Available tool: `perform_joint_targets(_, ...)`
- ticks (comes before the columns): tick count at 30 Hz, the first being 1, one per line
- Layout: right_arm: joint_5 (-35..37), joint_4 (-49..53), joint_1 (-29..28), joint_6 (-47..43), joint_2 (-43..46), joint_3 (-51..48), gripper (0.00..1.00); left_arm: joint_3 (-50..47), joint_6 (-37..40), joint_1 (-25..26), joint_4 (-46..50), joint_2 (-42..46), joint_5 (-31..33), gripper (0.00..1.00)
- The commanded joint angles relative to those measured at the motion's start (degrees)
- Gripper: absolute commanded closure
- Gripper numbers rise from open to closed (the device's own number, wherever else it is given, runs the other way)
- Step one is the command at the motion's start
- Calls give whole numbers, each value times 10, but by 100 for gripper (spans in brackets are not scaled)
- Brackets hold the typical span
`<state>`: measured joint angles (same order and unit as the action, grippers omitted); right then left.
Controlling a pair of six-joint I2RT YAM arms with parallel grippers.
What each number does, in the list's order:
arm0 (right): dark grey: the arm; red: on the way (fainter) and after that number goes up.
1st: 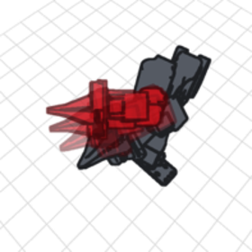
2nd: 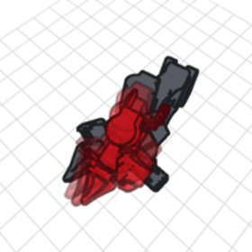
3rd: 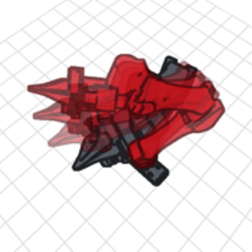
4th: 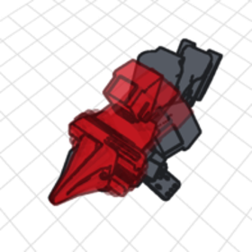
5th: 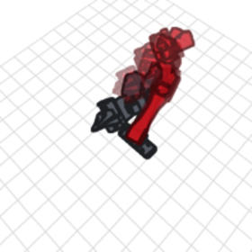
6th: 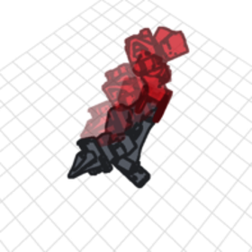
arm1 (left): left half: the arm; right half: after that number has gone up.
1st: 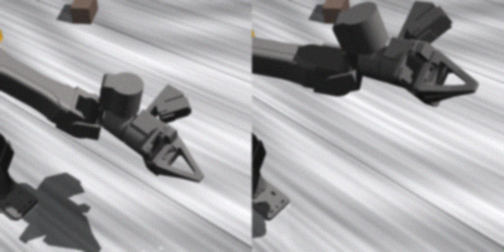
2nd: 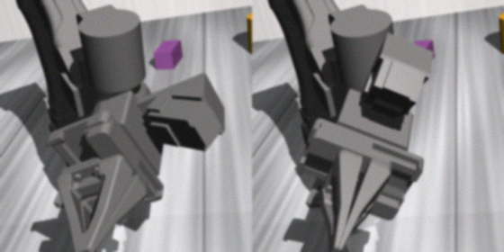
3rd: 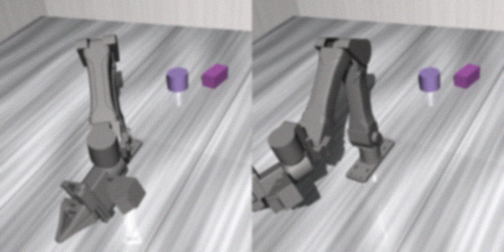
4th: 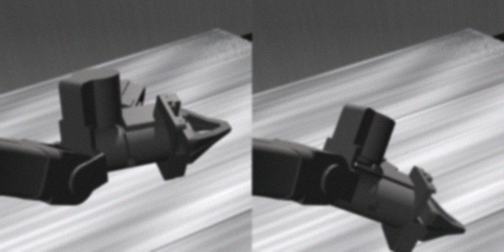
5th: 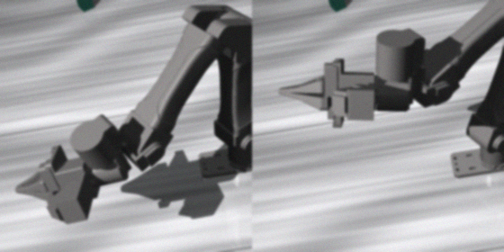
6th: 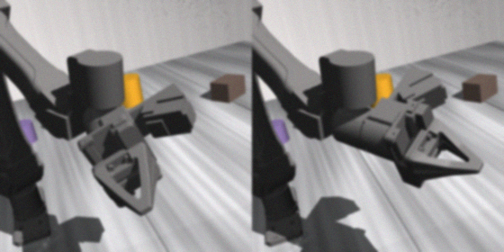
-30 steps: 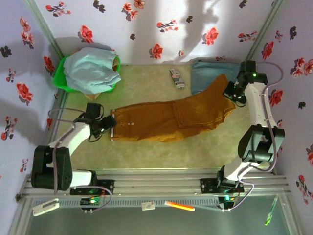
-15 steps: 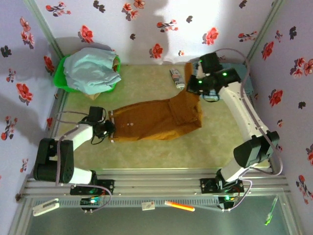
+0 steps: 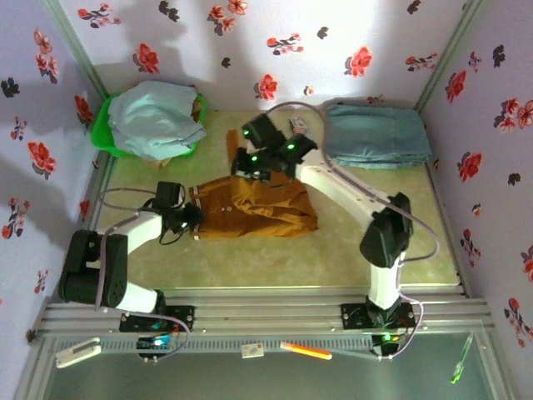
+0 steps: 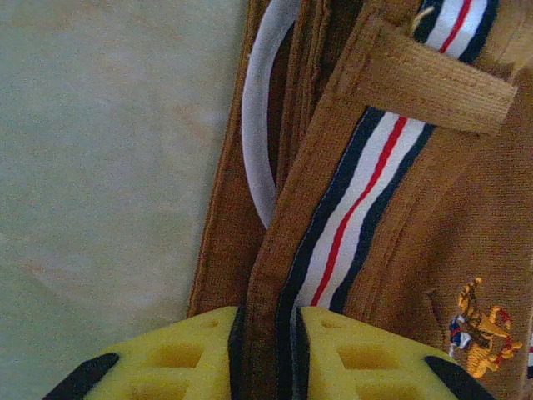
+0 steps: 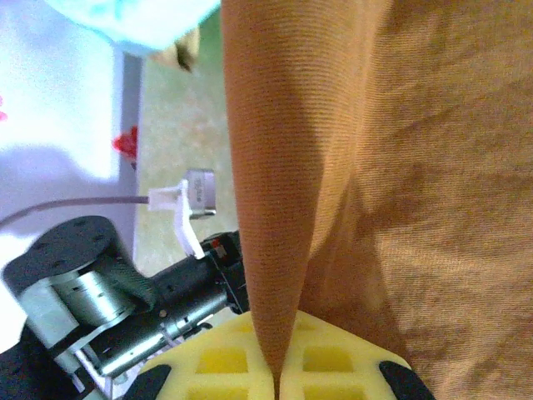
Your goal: Fold and stack the trousers
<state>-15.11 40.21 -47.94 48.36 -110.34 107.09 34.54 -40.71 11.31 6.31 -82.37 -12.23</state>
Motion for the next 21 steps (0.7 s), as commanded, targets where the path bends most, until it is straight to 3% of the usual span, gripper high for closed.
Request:
perform_joint_targets(1,-17,-68,-25,41,-45,38,100,-11,-13,5,-21,-14,-23,75)
perform_joint_targets(9,-21,-19,-60,36,-150,113,100,-23,-13,0,-28,-8,-25,75)
perform_joint_targets(11,-25,-20,-62,41,-162,107,100,-22,-20,-5,-19,1,-24,63)
perform_joint_targets(12,-29,-30,-63,44,-165,98,100,-24,-27,-11,-8,12,-21,52)
perform_joint_targets(16,-33,-52,-63,39,-173,86,100,-64,-77,-57,41,109,-9,29)
perform_joint_targets(20,-32,-51,-60,32,-178,88,100,-86,-97,-80,107,212,13,20)
perform_joint_targets(21,-33,-52,-59,35,-181,88,93,-82,-98,-87,136,234,24,20)
